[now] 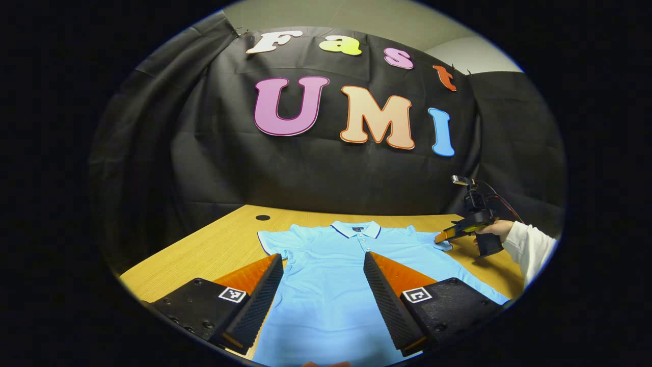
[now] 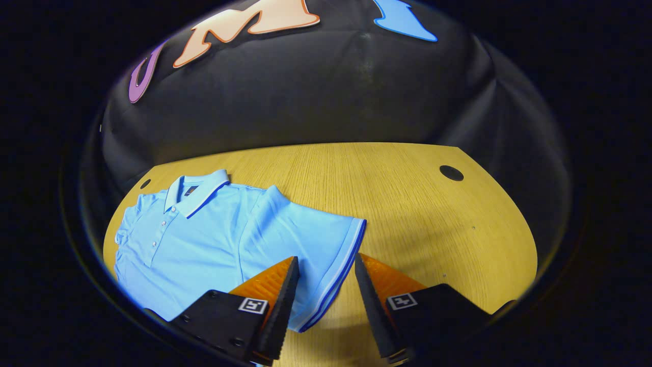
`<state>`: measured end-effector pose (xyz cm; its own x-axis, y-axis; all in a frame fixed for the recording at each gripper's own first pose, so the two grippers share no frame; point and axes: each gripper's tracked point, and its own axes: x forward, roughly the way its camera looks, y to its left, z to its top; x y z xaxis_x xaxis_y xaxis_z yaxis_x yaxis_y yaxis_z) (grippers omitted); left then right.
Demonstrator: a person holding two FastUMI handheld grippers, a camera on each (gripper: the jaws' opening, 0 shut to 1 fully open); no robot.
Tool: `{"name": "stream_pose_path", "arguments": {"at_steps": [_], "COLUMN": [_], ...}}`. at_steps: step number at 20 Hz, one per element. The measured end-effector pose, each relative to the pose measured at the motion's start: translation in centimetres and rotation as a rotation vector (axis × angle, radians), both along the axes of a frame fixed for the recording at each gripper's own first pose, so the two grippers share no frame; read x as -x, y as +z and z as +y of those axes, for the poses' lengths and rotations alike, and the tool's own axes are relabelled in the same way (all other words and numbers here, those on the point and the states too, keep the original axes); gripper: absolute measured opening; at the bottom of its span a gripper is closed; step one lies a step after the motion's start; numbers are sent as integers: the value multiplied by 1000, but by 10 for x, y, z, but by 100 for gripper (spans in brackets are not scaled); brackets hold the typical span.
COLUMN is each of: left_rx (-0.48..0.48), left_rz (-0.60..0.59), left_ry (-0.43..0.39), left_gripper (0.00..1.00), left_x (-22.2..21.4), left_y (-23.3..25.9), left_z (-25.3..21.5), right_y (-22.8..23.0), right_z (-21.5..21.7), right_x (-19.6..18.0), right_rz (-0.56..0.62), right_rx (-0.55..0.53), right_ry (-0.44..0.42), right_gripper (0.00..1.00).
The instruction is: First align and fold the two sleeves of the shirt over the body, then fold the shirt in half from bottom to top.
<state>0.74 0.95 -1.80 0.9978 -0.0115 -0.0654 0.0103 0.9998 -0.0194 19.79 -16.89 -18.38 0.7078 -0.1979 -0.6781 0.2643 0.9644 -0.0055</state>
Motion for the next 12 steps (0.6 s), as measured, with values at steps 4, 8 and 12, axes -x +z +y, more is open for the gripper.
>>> {"name": "stream_pose_path", "arguments": {"at_steps": [4,8,12], "left_rx": [1,0,4], "left_rz": [0,-4,7], "left_ry": [-5,-9,-13], "left_gripper": [95,95,95], "left_x": [1,2,3], "left_y": [-1,1,-2], "left_z": [-2,-4,-5], "right_y": [1,2,7], "right_z": [13,15,20], "right_x": [-2,-2,-3], "right_rz": [-12,-6,-18], "right_rx": [-27,-39,-48], "right_ry": [36,16,12], "right_gripper": [27,4,2]}}
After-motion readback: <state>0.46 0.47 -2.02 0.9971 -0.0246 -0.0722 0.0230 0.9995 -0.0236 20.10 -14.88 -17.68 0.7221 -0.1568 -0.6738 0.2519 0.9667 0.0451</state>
